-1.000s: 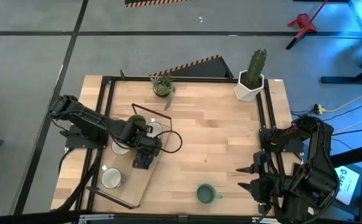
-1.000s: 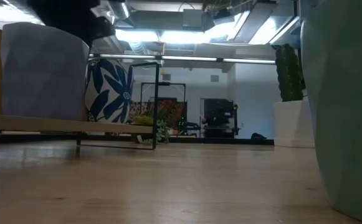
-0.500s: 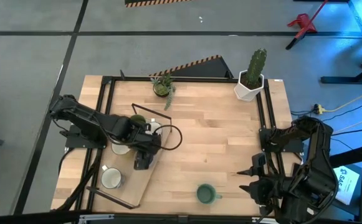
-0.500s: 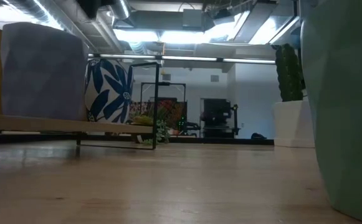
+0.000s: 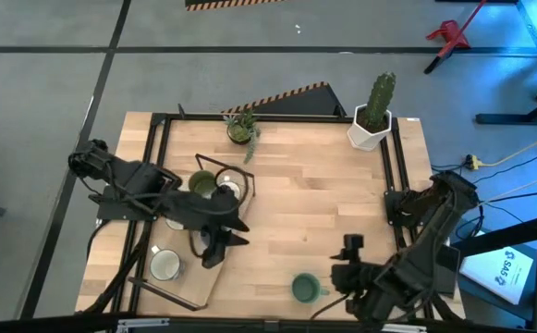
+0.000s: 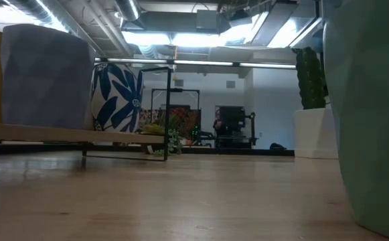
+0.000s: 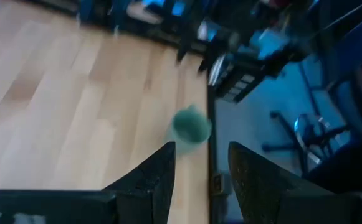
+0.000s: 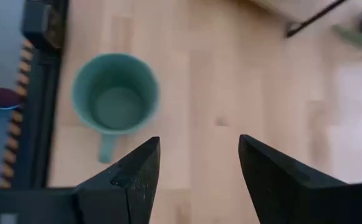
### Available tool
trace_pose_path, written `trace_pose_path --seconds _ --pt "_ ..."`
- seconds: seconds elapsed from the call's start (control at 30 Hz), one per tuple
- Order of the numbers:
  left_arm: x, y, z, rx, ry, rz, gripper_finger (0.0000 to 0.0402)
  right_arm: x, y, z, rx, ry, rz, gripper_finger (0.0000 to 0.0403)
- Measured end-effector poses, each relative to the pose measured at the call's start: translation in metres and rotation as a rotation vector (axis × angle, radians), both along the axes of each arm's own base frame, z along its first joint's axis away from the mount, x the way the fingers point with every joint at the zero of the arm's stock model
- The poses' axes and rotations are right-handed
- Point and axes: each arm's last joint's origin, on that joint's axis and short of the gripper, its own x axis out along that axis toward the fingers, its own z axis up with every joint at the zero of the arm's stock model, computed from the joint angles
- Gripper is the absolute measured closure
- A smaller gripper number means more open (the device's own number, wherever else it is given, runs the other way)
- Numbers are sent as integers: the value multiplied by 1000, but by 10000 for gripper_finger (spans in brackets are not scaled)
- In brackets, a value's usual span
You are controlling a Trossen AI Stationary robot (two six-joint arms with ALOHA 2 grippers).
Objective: Place coffee mugs
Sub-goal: Put the green mug on the shelf
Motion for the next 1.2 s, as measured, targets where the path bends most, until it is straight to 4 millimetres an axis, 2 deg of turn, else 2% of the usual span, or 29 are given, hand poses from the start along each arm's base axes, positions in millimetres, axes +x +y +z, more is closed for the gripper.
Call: trace_pose_path --seconds 0.13,0.37,0.5,0.77,0.9,1.03,1.2 --pt "-4 -11 9 -14 -72 -4 259 13 -2 -21 56 7 3 198" --pt "-10 -26 3 7 -79 22 259 30 -8 -45 108 -13 16 198" --pt "-8 -35 -7 -12 -90 16 260 27 -5 -51 116 19 70 198" --pt "-6 -41 -19 7 -95 52 260 -2 26 -54 140 20 220 198" --pt "-4 -42 -17 -13 -127 65 260 -13 33 -70 138 13 206 198" --pt "-4 -42 -16 -18 -133 65 260 -13 31 -91 178 -6 176 198" --pt "-4 -41 -16 -21 -136 85 260 -12 29 -108 208 -46 169 198"
